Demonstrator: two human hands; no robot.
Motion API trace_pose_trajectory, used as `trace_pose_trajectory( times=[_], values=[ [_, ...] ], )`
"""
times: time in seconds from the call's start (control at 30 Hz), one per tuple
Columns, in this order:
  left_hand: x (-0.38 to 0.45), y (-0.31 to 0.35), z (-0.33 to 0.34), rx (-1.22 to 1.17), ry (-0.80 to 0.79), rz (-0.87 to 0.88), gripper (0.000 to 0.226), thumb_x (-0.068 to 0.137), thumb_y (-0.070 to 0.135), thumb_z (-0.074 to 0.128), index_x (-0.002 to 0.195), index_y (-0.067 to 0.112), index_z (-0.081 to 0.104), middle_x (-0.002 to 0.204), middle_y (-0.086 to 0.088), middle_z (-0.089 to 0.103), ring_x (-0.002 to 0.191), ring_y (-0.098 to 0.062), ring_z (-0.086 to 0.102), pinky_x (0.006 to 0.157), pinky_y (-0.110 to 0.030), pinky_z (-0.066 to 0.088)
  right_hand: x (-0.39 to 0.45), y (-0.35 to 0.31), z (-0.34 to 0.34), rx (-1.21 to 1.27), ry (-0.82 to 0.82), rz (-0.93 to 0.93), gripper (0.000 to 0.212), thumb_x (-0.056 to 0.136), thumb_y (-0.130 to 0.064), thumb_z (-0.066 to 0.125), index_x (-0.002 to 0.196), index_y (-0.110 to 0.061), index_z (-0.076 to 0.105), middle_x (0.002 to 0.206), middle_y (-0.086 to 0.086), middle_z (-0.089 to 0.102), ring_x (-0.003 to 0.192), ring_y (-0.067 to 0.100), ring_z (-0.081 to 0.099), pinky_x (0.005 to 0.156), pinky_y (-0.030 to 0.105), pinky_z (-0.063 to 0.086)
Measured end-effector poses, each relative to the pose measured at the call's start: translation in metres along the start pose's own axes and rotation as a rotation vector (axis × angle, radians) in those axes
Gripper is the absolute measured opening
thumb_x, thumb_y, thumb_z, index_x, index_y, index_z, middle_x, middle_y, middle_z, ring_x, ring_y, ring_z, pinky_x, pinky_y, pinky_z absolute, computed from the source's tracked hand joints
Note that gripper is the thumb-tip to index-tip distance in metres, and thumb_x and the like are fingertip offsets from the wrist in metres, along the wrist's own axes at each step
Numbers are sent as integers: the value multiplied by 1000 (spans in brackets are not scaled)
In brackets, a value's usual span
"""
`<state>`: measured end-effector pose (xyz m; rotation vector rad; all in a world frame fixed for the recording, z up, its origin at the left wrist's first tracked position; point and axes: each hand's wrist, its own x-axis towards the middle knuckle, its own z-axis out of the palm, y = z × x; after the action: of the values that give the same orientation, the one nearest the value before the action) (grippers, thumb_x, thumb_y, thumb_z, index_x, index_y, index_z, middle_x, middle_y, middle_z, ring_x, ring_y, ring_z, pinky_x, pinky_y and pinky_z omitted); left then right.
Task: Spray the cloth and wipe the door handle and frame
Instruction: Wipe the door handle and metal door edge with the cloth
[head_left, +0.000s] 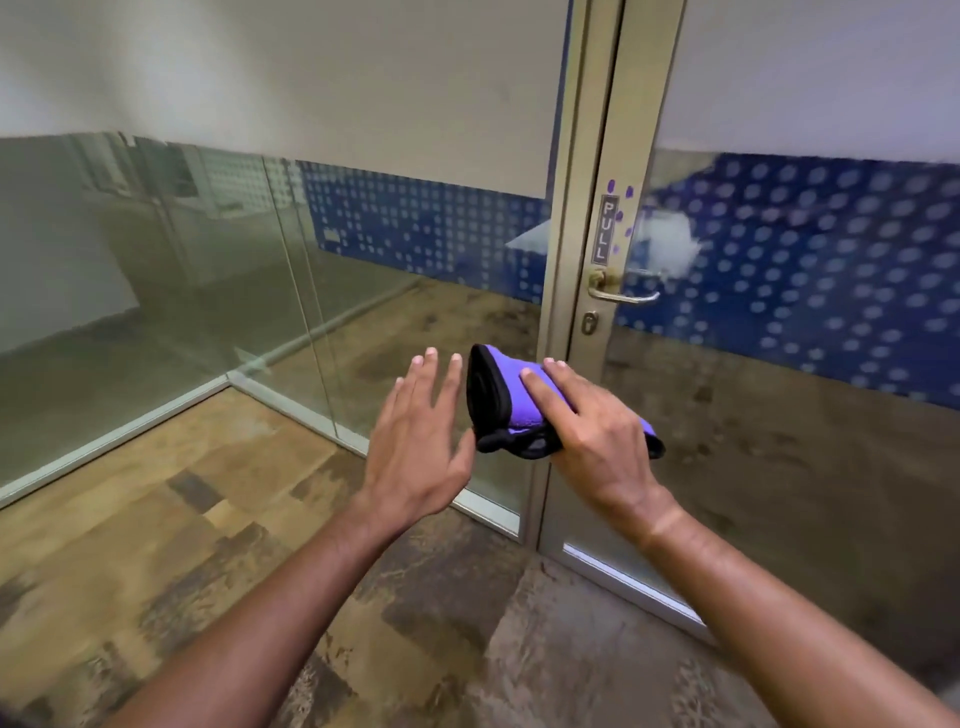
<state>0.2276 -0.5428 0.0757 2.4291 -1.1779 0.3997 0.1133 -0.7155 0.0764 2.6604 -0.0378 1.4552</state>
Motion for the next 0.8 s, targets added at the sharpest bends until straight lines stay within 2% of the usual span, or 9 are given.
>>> trace_pose_trajectory(
  times=[0.47, 0.8],
  values=[
    [189, -61, 99, -142, -34, 274, 77, 100, 48, 42, 160, 20, 3, 168, -10, -3, 156, -22, -3, 124, -32, -3, 43, 105, 100, -231, -131, 231, 63, 57, 10, 84, 117, -1, 68, 119, 28, 65, 103, 42, 67, 78, 45, 56],
    [288, -61, 166, -187, -101, 369, 77, 101, 46, 41, 160, 19, 0, 167, -10, -5, 155, -23, -6, 127, -38, 2, 62, 178, 145, -356, -164, 301, 57, 62, 0, 88, 117, -7, 71, 118, 22, 68, 100, 39, 68, 77, 41, 55]
  ],
)
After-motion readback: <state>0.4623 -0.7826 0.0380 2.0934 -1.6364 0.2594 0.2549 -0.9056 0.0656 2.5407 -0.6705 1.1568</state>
